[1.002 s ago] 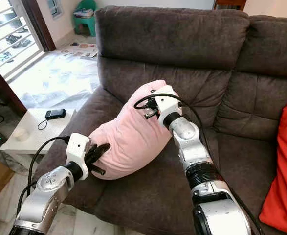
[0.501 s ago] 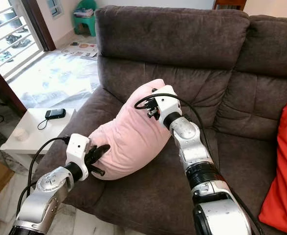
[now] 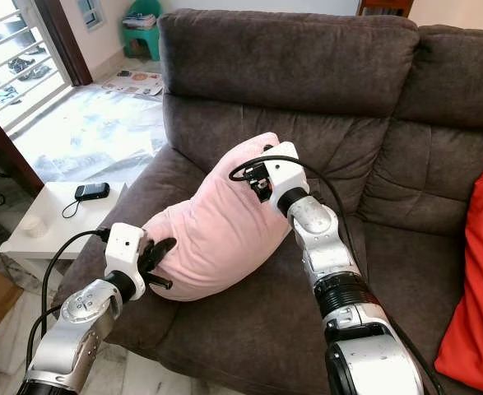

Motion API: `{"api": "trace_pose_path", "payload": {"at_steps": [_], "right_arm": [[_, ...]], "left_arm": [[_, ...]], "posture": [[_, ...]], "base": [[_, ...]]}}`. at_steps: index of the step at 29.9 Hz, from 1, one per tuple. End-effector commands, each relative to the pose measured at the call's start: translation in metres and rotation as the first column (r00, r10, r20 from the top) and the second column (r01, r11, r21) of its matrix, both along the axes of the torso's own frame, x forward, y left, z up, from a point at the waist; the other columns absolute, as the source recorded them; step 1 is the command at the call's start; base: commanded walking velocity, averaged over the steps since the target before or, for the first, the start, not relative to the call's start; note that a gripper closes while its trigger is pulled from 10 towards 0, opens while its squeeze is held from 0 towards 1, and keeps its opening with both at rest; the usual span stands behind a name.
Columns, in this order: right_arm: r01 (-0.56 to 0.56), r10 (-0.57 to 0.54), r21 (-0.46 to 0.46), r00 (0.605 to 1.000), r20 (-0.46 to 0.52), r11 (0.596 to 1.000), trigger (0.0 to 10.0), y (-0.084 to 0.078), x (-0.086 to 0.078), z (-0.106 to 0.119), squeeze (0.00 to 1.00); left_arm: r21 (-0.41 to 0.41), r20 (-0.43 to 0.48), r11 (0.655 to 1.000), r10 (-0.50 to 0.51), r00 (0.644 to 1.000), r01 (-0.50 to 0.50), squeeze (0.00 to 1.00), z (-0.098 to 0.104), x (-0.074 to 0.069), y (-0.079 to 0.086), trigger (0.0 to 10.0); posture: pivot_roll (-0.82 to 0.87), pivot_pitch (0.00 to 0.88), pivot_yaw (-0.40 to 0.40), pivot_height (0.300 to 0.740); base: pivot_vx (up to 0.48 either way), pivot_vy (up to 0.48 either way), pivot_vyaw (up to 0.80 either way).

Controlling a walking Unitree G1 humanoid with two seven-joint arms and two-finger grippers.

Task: Move the pillow to the sofa from floor

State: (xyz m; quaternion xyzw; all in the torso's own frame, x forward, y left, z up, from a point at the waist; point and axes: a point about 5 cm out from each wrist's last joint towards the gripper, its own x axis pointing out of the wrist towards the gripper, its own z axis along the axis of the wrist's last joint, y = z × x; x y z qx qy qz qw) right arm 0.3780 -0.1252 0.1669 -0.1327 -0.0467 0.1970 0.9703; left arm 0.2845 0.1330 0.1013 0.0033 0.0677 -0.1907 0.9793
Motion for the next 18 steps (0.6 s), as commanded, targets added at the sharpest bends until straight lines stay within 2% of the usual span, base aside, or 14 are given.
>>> {"api": "trace_pose_path", "payload": {"at_steps": [1, 2, 3, 4, 5, 9, 13, 14, 15, 17, 18], "right_arm": [[-0.028, 0.029, -0.01, 0.998, 0.052, 1.0, 10.0, 0.012, 0.002, 0.011, 1.0], [-0.022, 0.023, -0.011, 0.998, 0.057, 1.0, 10.0, 0.012, 0.002, 0.011, 1.0], [0.0, 0.001, -0.013, 0.998, 0.066, 1.0, 10.0, 0.009, 0.003, 0.013, 0.2], [0.01, -0.009, -0.013, 0.998, 0.069, 1.0, 10.0, 0.008, 0.003, 0.013, 0.2], [0.032, -0.031, -0.007, 0.996, 0.079, 0.999, 10.0, 0.006, 0.004, 0.015, 0.0], [0.069, -0.069, 0.005, 0.993, 0.095, 0.998, 10.0, 0.0, 0.006, 0.018, 0.0], [0.094, -0.094, 0.012, 0.99, 0.109, 0.996, 10.0, -0.003, 0.006, 0.019, 0.0], [0.095, -0.096, 0.012, 0.989, 0.109, 0.995, 10.0, -0.003, 0.006, 0.019, 0.0], [0.103, -0.104, 0.01, 0.989, 0.107, 0.995, 10.0, -0.004, 0.005, 0.017, 0.0], [0.11, -0.111, 0.01, 0.989, 0.102, 0.994, 10.0, -0.005, 0.005, 0.015, 0.0], [0.113, -0.114, 0.011, 0.988, 0.1, 0.994, 10.0, -0.005, 0.003, 0.013, 0.0]], "left_arm": [[-0.004, 0.066, 1.0, -0.025, 0.997, 0.026, 0.0, 0.012, 0.005, -0.006, 10.0], [-0.005, 0.066, 1.0, -0.024, 0.998, 0.024, 0.0, 0.012, 0.005, -0.006, 10.0], [-0.004, 0.064, 1.0, -0.02, 0.998, 0.02, 0.0, 0.011, 0.005, -0.006, 10.0], [-0.004, 0.063, 1.0, -0.018, 0.998, 0.019, 0.0, 0.01, 0.005, -0.006, 10.0], [-0.003, 0.062, 1.0, -0.017, 0.998, 0.017, 0.0, 0.01, 0.005, -0.006, 10.0], [0.0, 0.06, 1.0, -0.006, 0.998, 0.006, 0.0, 0.009, 0.005, -0.005, 10.0], [0.007, 0.056, 0.998, 0.061, 0.997, -0.061, 0.0, 0.006, 0.008, 0.001, 10.0], [0.009, 0.051, 0.995, 0.096, 0.994, -0.096, 0.0, 0.005, 0.01, 0.004, 10.0], [0.007, 0.032, 0.981, 0.193, 0.981, -0.194, 0.0, 0.002, 0.013, 0.013, 10.0], [-0.012, 0.015, 0.963, 0.27, 0.963, -0.27, 0.0, 0.0, 0.015, 0.02, 10.0], [-0.024, 0.009, 0.943, 0.332, 0.943, -0.331, 0.0, -0.001, 0.017, 0.028, 10.0]], "posture": [[-0.03, 0.071, 0.033, 0.74], [-0.03, 0.071, 0.033, 0.74], [-0.03, 0.07, 0.032, 0.74], [-0.03, 0.071, 0.032, 0.74], [-0.03, 0.071, 0.033, 0.74], [-0.03, 0.072, 0.033, 0.74], [-0.03, 0.073, 0.034, 0.74], [-0.03, 0.073, 0.034, 0.74], [-0.03, 0.073, 0.035, 0.74], [-0.03, 0.074, 0.035, 0.74], [-0.03, 0.074, 0.035, 0.74]], "base": [[0.0, 0.0, 0.0], [0.0, 0.0, 0.0], [0.0, 0.0, 0.0], [0.0, 0.0, 0.0], [0.0, 0.0, 0.0], [0.0, 0.0, 0.0], [0.0, 0.0, 0.0], [0.0, 0.0, 0.0], [0.0, 0.0, 0.0], [0.0, 0.0, 0.0], [0.0, 0.0, 0.0]]}}
